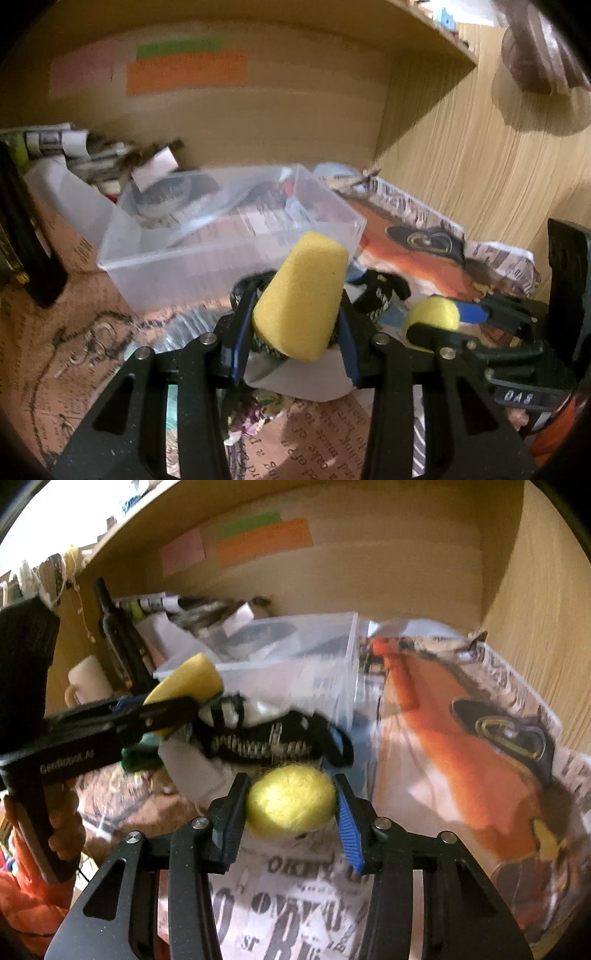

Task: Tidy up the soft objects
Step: 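Grasp the yellow sponge with the left gripper while the right gripper grasps the yellow felt ball, then carry the sponge and ball over the clear box and open both grippers to drop them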

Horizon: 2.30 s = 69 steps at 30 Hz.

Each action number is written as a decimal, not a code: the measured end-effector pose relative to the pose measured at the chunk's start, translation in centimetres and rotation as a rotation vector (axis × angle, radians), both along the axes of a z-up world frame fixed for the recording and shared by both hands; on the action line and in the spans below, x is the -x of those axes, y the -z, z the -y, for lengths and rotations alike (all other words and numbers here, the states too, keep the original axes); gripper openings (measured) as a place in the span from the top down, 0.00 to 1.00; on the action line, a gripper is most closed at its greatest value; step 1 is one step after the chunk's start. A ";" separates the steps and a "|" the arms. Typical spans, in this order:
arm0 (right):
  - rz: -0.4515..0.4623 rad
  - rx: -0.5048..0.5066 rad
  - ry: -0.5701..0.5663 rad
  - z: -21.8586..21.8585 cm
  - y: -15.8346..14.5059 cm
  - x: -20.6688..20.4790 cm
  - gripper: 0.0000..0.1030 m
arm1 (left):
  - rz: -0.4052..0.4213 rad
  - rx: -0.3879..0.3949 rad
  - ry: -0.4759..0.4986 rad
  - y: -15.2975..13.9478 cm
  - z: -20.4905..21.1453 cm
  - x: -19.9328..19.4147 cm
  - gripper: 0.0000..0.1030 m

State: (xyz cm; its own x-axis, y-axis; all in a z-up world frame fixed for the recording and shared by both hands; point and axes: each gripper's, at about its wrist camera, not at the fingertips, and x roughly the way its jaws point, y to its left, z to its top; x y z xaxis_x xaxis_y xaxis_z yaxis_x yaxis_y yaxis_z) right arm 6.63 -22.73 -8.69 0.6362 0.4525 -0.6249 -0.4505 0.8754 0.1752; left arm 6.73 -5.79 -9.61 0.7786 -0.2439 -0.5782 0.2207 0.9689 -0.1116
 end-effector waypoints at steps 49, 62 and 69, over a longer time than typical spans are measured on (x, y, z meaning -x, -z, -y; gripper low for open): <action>-0.088 0.197 -0.128 -9.5 0.2 -15.8 0.59 | -0.226 -0.148 -0.150 1.9 -7.8 -14.9 0.60; -0.039 0.147 -0.096 -8.5 -1.7 -14.8 0.31 | -0.180 -0.130 -0.160 0.5 -8.0 -14.3 0.36; 0.050 0.083 -0.088 -6.7 -4.9 -11.9 0.19 | -0.095 -0.098 -0.182 -2.3 -8.6 -11.7 0.24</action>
State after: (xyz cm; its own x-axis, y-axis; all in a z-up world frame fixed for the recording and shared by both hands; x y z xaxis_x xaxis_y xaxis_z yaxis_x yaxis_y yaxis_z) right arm 18.48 -16.03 -3.83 0.6275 0.4562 -0.6310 -0.5328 0.8425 0.0793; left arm 18.39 2.76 -7.34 0.7453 -0.0438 -0.6653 0.0342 0.9990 -0.0274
